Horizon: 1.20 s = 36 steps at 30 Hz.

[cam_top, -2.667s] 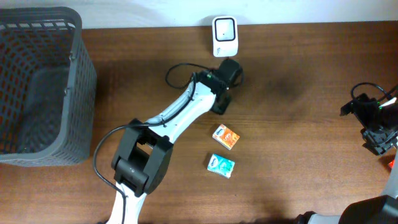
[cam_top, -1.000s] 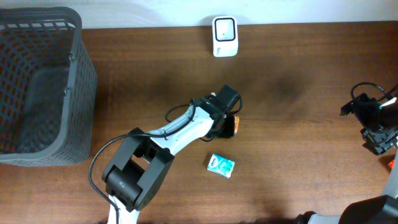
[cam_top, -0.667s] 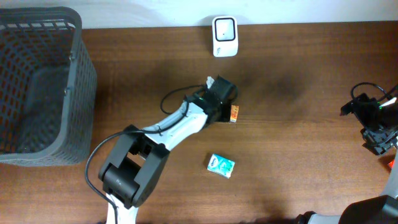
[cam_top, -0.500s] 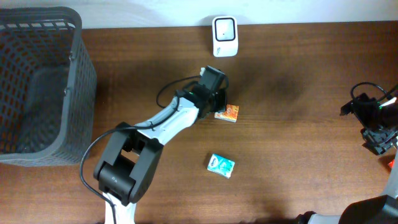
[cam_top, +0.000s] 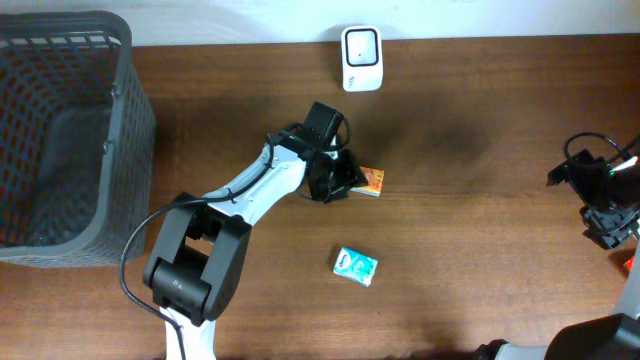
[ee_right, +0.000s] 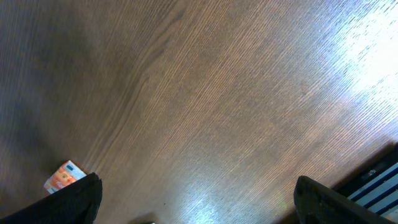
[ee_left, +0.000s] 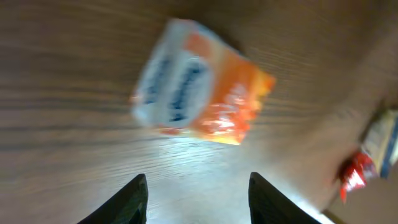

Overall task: Scan the item barcode
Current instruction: 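Carry the orange pack toward the scanner with the left gripper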

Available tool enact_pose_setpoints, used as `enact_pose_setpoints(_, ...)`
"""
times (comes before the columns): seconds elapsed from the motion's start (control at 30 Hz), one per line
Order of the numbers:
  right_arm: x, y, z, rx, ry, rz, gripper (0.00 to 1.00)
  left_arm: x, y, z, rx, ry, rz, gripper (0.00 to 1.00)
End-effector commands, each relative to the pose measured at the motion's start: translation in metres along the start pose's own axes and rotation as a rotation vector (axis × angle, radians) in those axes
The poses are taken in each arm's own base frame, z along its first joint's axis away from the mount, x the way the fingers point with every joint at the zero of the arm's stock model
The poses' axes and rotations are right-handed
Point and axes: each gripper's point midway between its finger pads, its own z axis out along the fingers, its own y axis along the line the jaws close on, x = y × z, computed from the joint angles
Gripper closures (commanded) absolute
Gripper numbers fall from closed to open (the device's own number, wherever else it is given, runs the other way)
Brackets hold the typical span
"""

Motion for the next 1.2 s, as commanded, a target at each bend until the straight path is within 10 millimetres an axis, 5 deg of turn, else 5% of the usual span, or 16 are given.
enact_pose_setpoints(0.0, -0.005, 0.000, -0.004, 0.002, -0.018, -0.006, 0.02, -0.010, 0.006, -0.007, -0.079, -0.107, -0.097, 0.48)
enact_pose_setpoints(0.1, -0.005, 0.000, -0.004, 0.002, -0.018, -0.006, 0.02, -0.014, 0.006, -0.004, -0.121, -0.189, -0.151, 0.40)
enact_pose_setpoints(0.37, -0.005, 0.000, -0.004, 0.002, -0.018, -0.006, 0.02, 0.008, -0.046, 0.016, -0.019, -0.233, -0.071, 0.44)
enact_pose_setpoints(0.83, -0.005, 0.000, -0.004, 0.002, -0.018, -0.006, 0.01, -0.012, -0.018, 0.021, -0.120, -0.418, -0.256, 0.50)
enact_pose_setpoints(1.03, -0.005, 0.000, -0.004, 0.002, -0.018, -0.006, 0.02, 0.001, -0.002, 0.054, -0.123, -0.325, -0.471, 0.51)
enact_pose_setpoints(1.17, -0.005, 0.000, -0.004, 0.002, -0.018, -0.006, 0.02, -0.001, -0.002, 0.054, -0.121, -0.334, -0.470, 0.54)
